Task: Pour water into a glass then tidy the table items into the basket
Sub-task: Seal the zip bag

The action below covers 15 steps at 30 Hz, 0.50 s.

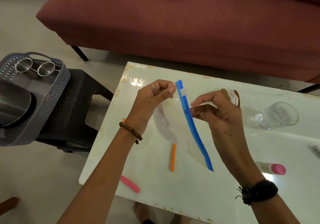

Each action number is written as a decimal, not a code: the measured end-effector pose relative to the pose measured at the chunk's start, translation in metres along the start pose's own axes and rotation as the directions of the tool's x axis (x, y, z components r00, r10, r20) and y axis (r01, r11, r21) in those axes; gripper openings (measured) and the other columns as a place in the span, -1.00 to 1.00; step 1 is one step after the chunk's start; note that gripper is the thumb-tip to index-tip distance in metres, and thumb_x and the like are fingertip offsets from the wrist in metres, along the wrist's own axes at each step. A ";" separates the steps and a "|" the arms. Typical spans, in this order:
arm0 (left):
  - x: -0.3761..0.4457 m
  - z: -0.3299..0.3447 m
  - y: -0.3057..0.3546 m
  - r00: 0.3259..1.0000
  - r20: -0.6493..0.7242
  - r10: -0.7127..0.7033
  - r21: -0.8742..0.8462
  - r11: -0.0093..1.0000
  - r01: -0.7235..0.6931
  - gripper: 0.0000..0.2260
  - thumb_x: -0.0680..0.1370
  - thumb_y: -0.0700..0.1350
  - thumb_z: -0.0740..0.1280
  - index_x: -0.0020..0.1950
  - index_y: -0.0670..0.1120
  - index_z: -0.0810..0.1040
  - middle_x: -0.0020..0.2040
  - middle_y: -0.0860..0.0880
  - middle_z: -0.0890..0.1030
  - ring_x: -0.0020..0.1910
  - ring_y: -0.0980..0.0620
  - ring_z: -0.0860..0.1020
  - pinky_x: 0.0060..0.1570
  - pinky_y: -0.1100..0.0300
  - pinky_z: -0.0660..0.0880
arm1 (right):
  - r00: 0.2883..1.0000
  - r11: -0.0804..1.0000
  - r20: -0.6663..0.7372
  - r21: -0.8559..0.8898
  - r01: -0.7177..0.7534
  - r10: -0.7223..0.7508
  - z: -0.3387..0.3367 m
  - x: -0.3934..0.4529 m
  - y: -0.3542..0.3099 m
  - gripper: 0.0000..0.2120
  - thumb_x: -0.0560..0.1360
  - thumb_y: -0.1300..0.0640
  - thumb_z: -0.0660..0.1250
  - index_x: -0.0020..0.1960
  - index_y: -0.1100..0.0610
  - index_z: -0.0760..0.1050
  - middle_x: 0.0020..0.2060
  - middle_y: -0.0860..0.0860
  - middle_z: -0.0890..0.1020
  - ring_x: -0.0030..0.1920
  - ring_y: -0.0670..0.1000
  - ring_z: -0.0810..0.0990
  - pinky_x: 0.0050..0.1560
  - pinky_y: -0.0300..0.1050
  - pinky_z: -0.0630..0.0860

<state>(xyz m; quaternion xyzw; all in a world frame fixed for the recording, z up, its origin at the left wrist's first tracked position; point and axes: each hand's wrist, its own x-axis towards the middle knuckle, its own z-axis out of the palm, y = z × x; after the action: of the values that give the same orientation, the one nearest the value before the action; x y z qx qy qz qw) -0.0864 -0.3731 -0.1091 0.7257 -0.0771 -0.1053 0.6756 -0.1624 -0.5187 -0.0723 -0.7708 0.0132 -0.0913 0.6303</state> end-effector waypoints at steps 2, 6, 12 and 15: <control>-0.001 0.005 0.000 1.000 0.007 0.001 -0.012 1.000 -0.001 -0.80 0.53 -0.17 0.25 -0.19 0.11 0.53 -0.34 0.32 0.59 -0.28 0.35 0.52 -0.19 0.51 0.46 | 0.983 0.980 -0.051 0.107 -0.171 0.177 0.005 0.006 0.000 -0.77 0.49 0.30 0.27 -0.15 -0.03 0.45 -0.23 -0.21 0.59 -0.25 -0.14 0.65 -0.30 -0.40 0.54; -0.003 0.015 0.002 1.000 0.001 0.004 -0.008 1.000 -0.004 -0.80 0.54 -0.17 0.22 -0.17 0.12 0.51 -0.33 0.32 0.60 -0.23 0.33 0.56 -0.16 0.47 0.51 | 0.974 0.977 -0.108 -0.052 -0.204 0.198 0.020 0.014 0.003 -0.86 0.43 -0.03 0.35 -0.27 -0.15 0.43 -0.31 -0.21 0.55 -0.29 -0.09 0.61 -0.28 -0.45 0.52; -0.004 0.026 -0.001 0.980 -0.194 0.053 -0.025 0.998 -0.059 -0.80 0.52 -0.18 0.27 -0.22 0.10 0.53 -0.36 0.34 0.59 -0.24 0.40 0.53 -0.20 0.54 0.46 | 0.978 0.974 -0.127 -0.133 -0.182 0.165 0.017 0.006 0.012 -0.82 0.43 0.01 0.37 -0.31 -0.12 0.42 -0.32 -0.22 0.54 -0.22 -0.34 0.52 -0.26 -0.54 0.41; 0.002 0.022 -0.003 0.939 -0.343 -0.018 -0.092 0.996 -0.015 -0.82 0.50 -0.14 0.30 -0.25 0.11 0.55 -0.38 0.30 0.58 -0.27 0.38 0.51 -0.17 0.43 0.50 | 0.984 0.971 -0.069 -0.163 -0.173 0.164 0.006 -0.018 0.017 -0.89 0.42 0.05 0.39 -0.27 -0.03 0.51 -0.25 -0.17 0.61 -0.16 -0.21 0.57 -0.22 -0.43 0.46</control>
<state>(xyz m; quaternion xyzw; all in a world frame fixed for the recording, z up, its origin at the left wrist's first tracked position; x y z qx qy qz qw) -0.0906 -0.3948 -0.1135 0.7006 0.0476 0.0189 0.7117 -0.1779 -0.5135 -0.0920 -0.8146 0.1037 -0.0571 0.5678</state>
